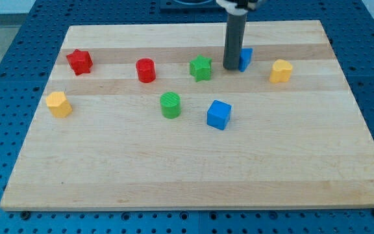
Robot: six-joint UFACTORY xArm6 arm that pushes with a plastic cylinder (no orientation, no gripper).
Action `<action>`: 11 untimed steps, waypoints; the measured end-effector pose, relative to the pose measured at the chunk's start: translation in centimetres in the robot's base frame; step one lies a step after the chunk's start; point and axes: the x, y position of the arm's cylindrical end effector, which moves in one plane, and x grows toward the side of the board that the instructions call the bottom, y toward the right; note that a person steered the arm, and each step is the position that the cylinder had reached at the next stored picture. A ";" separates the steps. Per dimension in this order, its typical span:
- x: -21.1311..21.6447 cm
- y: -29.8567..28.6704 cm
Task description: Nudge the green star a bit down
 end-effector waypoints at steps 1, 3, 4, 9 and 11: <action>-3.1 -1.0; 1.5 -2.1; 4.5 -1.8; 0.8 -2.7; 5.3 -1.0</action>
